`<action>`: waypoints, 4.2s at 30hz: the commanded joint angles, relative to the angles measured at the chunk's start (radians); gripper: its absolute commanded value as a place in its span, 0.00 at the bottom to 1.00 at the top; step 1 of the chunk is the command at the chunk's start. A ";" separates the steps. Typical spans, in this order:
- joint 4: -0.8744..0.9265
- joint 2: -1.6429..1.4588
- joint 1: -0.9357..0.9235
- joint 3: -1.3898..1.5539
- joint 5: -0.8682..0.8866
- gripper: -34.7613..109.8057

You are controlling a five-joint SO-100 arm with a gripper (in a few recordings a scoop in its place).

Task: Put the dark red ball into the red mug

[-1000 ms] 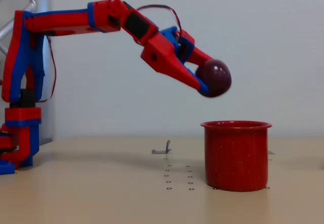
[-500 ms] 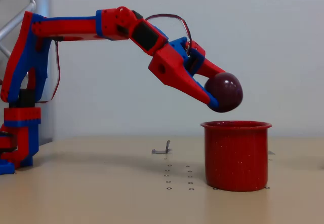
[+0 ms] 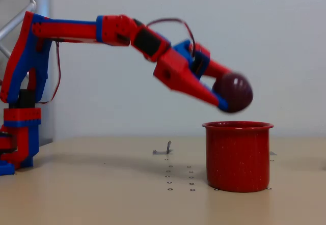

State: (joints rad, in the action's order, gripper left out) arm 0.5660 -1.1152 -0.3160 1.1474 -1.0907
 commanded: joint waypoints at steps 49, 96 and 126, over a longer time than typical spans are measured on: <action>0.413 -1.043 -0.043 0.805 0.982 0.23; 0.696 -2.180 0.023 1.839 1.201 0.23; 0.696 -2.180 0.021 1.839 1.193 0.23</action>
State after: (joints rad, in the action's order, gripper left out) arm 1.2625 -3.2244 -0.2991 2.9713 0.0997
